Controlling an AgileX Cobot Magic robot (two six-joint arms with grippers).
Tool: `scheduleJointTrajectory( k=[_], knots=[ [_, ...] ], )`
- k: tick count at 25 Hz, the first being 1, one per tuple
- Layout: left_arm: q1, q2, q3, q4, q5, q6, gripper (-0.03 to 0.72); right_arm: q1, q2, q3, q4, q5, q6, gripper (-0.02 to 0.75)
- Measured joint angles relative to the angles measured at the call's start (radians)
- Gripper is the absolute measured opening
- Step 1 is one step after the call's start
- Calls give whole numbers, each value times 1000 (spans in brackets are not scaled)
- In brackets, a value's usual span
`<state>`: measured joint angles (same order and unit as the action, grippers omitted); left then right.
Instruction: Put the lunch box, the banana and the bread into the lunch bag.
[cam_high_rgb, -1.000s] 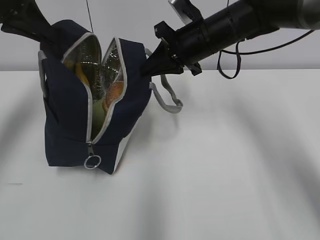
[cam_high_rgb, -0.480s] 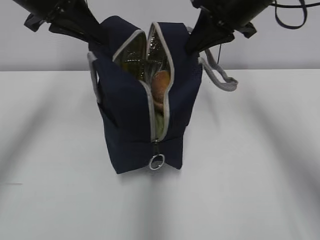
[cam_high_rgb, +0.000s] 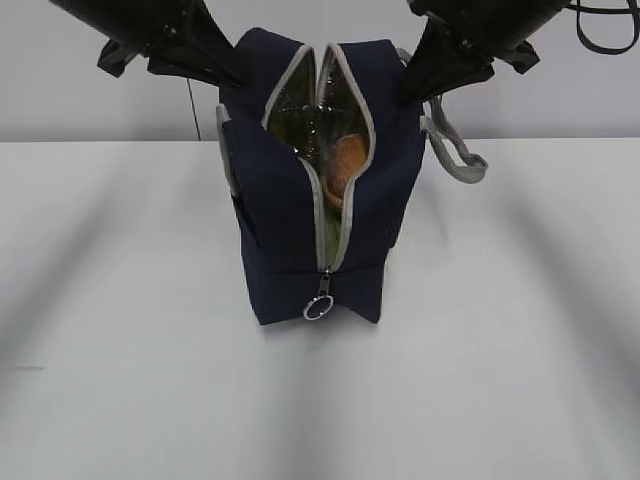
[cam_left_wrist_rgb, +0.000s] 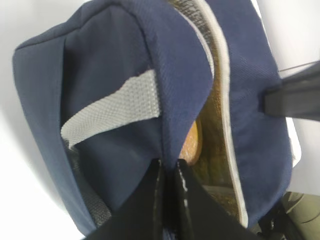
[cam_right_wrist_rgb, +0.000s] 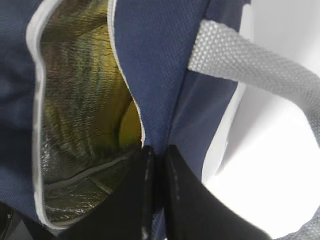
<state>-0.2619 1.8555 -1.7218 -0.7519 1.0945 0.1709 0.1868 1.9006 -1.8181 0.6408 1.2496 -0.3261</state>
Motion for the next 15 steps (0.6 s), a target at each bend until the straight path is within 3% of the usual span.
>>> scheduleJointTrajectory(
  k=[5, 15],
  knots=[
    [0, 59, 0, -58, -44, 14, -14, 0, 11, 0, -7, -24, 0, 28],
    [0, 78, -1, -73, -72, 26, -14, 0, 53, 0, 20, -65, -15, 28]
  ],
)
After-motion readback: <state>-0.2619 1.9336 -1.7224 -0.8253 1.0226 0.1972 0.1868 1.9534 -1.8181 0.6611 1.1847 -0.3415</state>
